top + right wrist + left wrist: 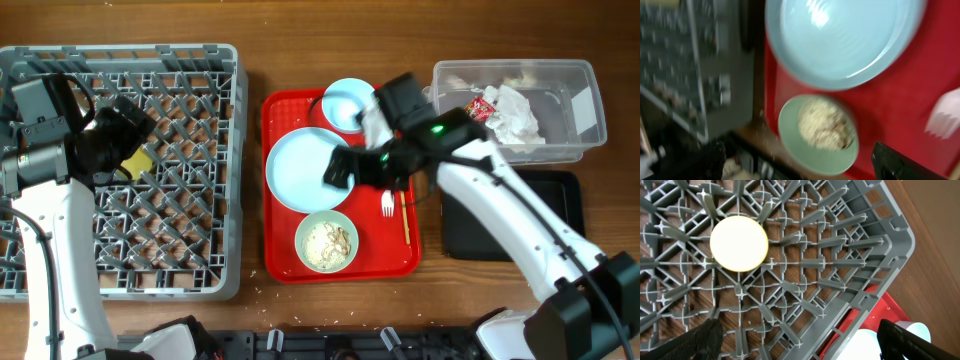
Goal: Sort waste into correct bins and load items into the dishwasher rack
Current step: 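Grasp the blue bowl of rice with the right gripper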
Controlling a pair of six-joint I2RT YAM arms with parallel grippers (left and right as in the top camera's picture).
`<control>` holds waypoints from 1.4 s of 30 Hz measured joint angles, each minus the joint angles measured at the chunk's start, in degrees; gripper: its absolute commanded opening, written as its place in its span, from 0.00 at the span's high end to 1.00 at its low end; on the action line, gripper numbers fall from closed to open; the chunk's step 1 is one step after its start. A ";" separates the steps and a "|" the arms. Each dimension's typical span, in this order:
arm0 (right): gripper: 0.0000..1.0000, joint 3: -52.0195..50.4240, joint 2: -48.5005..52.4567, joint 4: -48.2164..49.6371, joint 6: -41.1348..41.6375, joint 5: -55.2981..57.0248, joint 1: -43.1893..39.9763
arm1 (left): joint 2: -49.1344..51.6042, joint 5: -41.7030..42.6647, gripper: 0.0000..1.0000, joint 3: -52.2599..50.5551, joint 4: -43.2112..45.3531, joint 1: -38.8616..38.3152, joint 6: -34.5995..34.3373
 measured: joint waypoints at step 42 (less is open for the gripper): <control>0.96 12.74 18.99 -15.28 23.67 44.70 26.86 | 0.00 -0.24 0.00 0.00 0.02 0.00 0.00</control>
